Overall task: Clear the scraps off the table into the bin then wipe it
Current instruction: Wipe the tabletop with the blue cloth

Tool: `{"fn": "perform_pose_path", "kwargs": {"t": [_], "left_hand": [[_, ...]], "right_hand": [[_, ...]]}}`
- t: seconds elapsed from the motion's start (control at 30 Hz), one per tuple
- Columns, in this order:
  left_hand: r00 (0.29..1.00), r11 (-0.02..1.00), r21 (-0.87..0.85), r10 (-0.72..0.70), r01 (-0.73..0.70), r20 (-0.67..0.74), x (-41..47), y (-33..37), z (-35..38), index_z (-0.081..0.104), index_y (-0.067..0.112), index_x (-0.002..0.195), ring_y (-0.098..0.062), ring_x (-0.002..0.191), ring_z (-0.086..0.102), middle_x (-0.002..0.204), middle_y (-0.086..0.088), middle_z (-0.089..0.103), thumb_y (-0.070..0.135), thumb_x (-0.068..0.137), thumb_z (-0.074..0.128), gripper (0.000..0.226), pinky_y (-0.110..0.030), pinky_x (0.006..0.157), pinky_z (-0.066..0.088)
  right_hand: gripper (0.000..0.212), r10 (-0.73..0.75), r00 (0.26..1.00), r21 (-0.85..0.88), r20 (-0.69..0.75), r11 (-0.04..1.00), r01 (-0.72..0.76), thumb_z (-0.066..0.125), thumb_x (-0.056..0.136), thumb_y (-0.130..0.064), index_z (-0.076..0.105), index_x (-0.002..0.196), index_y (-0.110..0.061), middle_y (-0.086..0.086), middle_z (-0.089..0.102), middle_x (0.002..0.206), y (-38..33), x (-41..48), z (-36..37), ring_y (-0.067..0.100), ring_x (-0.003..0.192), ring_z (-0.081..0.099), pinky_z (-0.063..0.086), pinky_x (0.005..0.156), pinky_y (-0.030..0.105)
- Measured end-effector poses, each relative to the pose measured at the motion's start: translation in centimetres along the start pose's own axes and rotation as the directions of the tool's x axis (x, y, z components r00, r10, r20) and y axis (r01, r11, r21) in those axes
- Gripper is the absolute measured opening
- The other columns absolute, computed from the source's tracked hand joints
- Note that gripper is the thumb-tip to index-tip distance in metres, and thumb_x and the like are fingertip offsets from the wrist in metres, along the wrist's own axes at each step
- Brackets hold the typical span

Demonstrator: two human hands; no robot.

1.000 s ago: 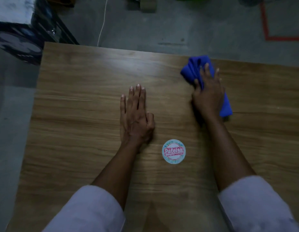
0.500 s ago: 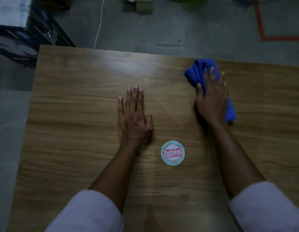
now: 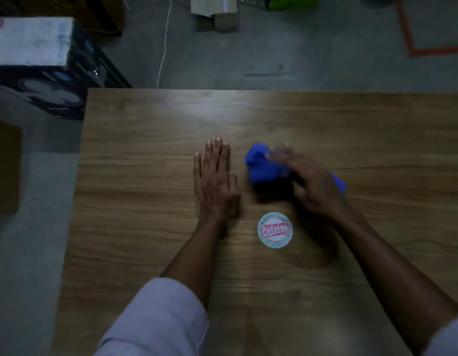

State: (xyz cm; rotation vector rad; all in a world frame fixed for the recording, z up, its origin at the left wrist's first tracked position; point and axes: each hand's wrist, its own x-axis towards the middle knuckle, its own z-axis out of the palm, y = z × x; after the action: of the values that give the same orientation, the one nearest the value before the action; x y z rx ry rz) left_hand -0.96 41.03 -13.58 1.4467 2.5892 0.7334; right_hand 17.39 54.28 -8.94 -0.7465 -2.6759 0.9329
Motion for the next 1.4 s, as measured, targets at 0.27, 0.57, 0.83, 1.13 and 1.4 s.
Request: {"fn": "perform_pose_path", "kwargs": {"t": [0.27, 0.57, 0.83, 1.13, 1.4], "left_hand": [[0.997, 0.999, -0.039, -0.024, 0.022, -0.067, -0.2, -0.2, 0.5, 0.035, 0.008, 0.157, -0.02, 0.154, 0.026, 0.164, -0.008, 0.034, 0.023, 0.088, 0.039, 0.07, -0.048, 0.126, 0.015], [0.99, 0.913, -0.403, -0.109, 0.063, -0.092, -0.6, 0.1, -1.3, 0.05, 0.004, 0.147, -0.025, 0.145, 0.042, 0.153, -0.014, 0.049, 0.023, 0.087, 0.037, 0.064, -0.046, 0.124, 0.023], [0.987, 0.908, -0.403, -0.147, 0.111, -0.059, -1.5, 0.1, -0.7, 0.043, 0.006, 0.152, -0.026, 0.151, 0.032, 0.159, -0.012, 0.041, 0.01, 0.083, 0.045, 0.07, -0.038, 0.126, 0.018], [0.982, 0.836, -0.518, -0.186, 0.181, 0.042, -8.8, 0.1, -2.6, 0.043, 0.006, 0.152, -0.024, 0.153, 0.026, 0.159, -0.012, 0.04, 0.013, 0.086, 0.043, 0.066, -0.034, 0.128, 0.012], [0.989, 0.863, -0.492, -0.143, 0.114, -0.023, -19.9, -1.2, -4.7, 0.057, 0.006, 0.142, -0.024, 0.149, 0.034, 0.148, -0.006, 0.054, 0.034, 0.092, 0.039, 0.06, -0.031, 0.126, 0.014]], "right_hand": [[0.057, 0.219, 0.969, -0.109, -0.118, 0.967, -0.232, 0.051, 0.089, -0.012, 0.053, 0.145, -0.019, 0.003, 0.046, 0.154, 4.0, 9.5, 1.4, 0.036, 0.149, 0.03, 0.017, 0.121, 0.033], [0.046, -0.234, 0.941, 0.006, 0.243, 0.971, 0.24, 0.052, 0.09, -0.019, 0.064, 0.134, -0.011, 0.004, 0.052, 0.147, -1.9, -5.6, 3.7, 0.037, 0.146, 0.033, 0.02, 0.122, 0.04], [0.062, 0.213, 0.966, -0.063, -0.145, 0.973, -0.224, 0.054, 0.085, 0.007, 0.056, 0.141, -0.019, 0.006, 0.051, 0.149, 2.4, 1.5, 0.9, 0.041, 0.148, 0.03, 0.014, 0.122, 0.046], [0.07, -0.185, 0.942, 0.06, 0.28, 0.983, 0.175, 0.057, 0.072, 0.003, 0.059, 0.14, -0.014, 0.004, 0.049, 0.151, -4.6, -10.5, 6.2, 0.031, 0.149, 0.029, 0.013, 0.125, 0.04], [0.055, 0.25, 0.958, 0.063, -0.14, 0.968, -0.244, 0.051, 0.086, -0.004, 0.059, 0.139, -0.016, 0.01, 0.055, 0.146, -1.6, -9.4, 1.5, 0.034, 0.143, 0.041, 0.024, 0.121, 0.034]]}}
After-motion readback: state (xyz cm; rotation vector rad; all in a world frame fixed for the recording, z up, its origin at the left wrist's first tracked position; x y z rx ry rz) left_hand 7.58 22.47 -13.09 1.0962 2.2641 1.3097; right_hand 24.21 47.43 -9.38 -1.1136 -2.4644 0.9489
